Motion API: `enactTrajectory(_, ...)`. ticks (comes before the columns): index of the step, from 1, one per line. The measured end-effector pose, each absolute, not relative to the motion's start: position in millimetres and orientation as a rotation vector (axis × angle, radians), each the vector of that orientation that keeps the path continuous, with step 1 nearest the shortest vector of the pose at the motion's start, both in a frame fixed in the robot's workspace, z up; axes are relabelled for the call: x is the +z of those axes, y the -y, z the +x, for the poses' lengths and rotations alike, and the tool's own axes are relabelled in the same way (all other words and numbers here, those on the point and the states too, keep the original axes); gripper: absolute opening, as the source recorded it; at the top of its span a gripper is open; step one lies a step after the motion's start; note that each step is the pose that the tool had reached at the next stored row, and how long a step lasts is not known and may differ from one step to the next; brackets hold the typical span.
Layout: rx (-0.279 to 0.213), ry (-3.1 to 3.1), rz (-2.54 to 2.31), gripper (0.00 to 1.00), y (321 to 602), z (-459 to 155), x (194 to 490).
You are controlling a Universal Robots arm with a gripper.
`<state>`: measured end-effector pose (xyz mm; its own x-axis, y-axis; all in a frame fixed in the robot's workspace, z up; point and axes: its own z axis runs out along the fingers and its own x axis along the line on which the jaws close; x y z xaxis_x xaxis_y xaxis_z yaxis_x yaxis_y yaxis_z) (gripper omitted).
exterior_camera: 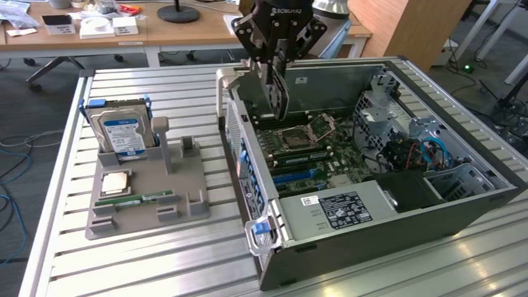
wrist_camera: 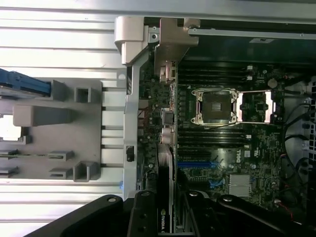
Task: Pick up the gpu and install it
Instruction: 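Pick up the gpu and move the gpu toward the slot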
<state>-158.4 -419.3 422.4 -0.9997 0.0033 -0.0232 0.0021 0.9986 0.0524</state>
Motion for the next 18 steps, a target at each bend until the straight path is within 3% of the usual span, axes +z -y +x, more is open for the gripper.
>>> enactTrajectory(18, 0.086, -3.117, 0.004, 0.26, 419, -87, 422)
